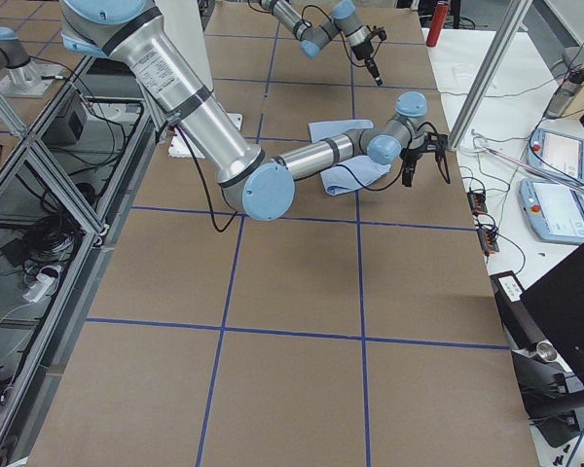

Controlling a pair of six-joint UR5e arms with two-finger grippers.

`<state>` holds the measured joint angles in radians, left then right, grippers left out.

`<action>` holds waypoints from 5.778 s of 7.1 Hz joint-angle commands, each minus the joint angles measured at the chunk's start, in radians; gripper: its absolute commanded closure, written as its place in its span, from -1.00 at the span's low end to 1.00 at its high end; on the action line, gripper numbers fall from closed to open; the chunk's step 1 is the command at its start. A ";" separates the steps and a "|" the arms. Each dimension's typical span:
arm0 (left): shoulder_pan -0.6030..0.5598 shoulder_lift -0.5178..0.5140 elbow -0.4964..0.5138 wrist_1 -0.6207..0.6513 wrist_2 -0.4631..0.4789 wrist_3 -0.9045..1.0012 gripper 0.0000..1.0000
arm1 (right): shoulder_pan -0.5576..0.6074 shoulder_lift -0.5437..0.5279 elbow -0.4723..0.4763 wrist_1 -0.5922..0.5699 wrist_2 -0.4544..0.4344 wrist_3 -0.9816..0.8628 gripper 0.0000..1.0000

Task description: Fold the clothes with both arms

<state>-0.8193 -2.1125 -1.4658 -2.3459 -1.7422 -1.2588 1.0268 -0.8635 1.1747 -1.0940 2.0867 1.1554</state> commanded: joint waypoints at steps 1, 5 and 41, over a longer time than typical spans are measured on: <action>-0.023 0.084 -0.106 0.032 -0.072 0.030 0.07 | -0.005 -0.046 0.058 -0.003 -0.011 0.016 -1.00; -0.298 0.294 -0.234 0.171 -0.400 0.547 0.07 | 0.028 -0.221 0.285 -0.125 0.092 -0.075 -1.00; -0.715 0.602 -0.335 0.717 -0.623 1.270 -1.00 | 0.361 -0.594 0.471 -0.521 0.349 -0.927 -1.00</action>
<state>-1.5347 -1.5115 -1.8093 -1.6307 -2.3659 0.0107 1.3883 -1.4591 1.6410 -1.6154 2.4339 0.2299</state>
